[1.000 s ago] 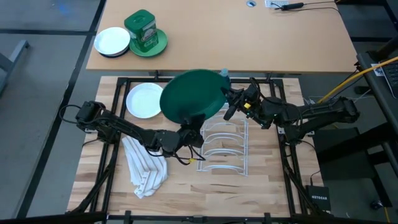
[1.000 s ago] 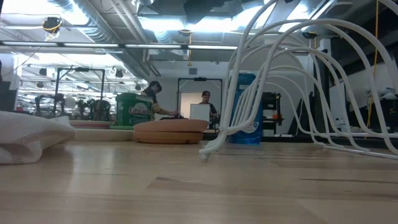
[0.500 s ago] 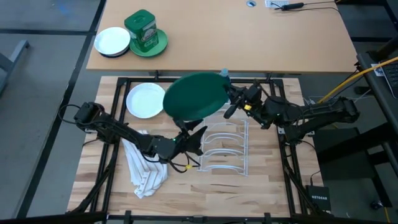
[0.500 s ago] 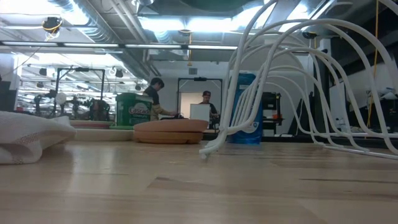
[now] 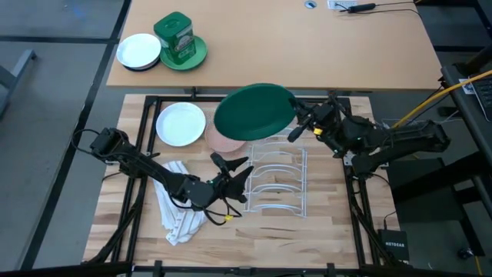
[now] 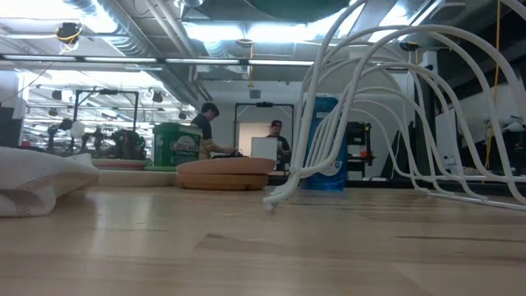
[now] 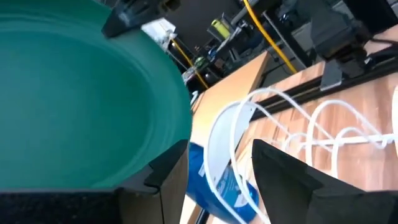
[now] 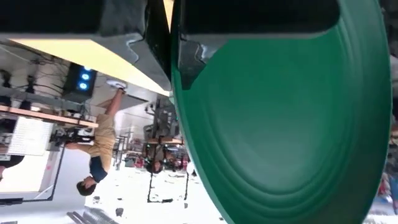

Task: Sort dishes
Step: Put the green plate in the dish rack

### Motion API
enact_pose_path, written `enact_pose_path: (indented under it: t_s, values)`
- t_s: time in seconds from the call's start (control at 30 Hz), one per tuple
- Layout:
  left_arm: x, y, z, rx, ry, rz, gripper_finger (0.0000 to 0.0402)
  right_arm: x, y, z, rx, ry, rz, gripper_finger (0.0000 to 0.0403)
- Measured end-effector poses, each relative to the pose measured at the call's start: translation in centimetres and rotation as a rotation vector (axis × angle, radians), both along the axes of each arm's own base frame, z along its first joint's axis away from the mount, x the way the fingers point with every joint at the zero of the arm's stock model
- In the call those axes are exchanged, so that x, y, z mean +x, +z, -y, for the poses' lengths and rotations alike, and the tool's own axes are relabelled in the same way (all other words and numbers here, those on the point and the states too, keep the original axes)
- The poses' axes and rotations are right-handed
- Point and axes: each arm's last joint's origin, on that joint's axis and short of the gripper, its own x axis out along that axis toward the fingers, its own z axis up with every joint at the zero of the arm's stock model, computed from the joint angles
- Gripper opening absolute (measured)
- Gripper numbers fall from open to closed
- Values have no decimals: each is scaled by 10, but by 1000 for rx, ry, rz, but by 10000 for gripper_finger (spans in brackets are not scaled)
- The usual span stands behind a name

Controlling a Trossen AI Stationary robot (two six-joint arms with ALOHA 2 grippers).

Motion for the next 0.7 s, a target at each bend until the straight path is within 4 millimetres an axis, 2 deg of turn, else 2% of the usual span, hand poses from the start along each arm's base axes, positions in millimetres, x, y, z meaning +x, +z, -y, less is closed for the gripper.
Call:
enact_pose_path:
  t_s: [0.33,0.5,0.7]
  values:
    - [-3,-20,-5,-36,83,-72,166,-29,2,-25,-27,-171,-156,11]
    - [-3,-25,-8,-68,97,-71,166,-34,-3,-38,-70,-252,-268,11]
    - [-2,-26,-11,-71,105,-72,166,-34,-12,-50,-114,-252,-350,11]
